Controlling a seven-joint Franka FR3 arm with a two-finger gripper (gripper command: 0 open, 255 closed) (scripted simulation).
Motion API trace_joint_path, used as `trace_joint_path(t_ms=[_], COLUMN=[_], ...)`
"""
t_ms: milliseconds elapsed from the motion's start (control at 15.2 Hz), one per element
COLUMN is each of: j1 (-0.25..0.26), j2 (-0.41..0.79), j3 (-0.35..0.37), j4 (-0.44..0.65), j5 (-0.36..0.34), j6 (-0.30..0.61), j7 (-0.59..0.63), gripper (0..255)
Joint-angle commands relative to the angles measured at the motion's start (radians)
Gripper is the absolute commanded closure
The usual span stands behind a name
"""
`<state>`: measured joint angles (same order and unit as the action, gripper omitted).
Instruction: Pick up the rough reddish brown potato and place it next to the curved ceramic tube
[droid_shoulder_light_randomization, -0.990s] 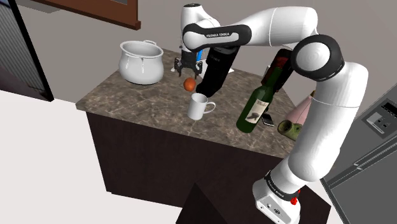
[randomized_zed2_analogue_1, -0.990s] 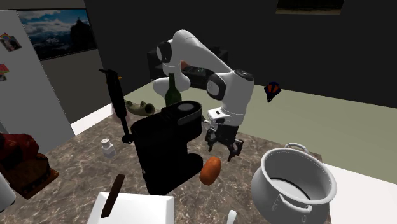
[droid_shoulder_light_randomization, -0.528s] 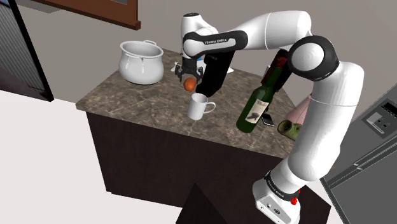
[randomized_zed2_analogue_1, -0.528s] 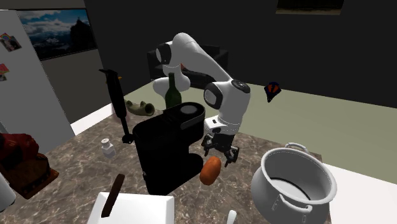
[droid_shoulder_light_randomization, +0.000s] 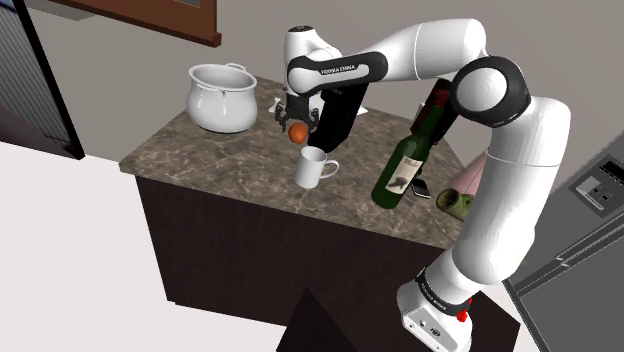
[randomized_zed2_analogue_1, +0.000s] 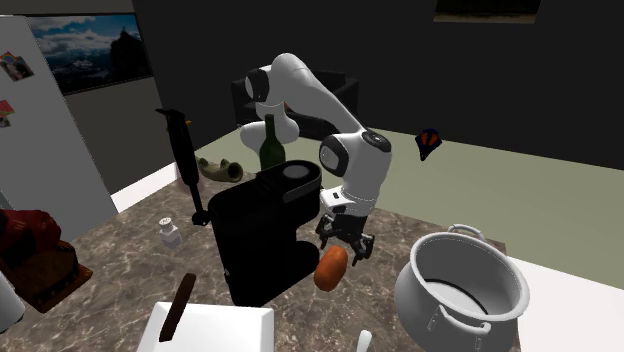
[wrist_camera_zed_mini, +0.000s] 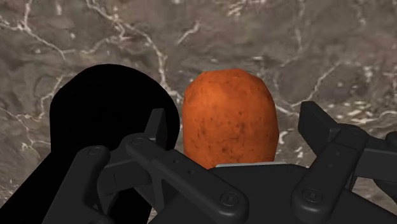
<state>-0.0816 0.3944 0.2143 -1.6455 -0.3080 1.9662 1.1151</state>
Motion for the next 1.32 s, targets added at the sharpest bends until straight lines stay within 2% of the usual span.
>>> trace_joint_path(t_ms=[0, 66, 660, 1254], j1=[-0.001, -0.001, -0.001, 0.0], j2=[0.001, 0.001, 0.001, -0.032], j3=[-0.001, -0.001, -0.001, 0.005], j4=[0.0, 0.0, 0.0, 0.074], j5=[0.0, 0.0, 0.0, 0.016], j6=[-0.001, 0.0, -0.001, -0.104], j7=[0.0, 0.0, 0.0, -0.027], gripper=[0, 255, 255, 255])
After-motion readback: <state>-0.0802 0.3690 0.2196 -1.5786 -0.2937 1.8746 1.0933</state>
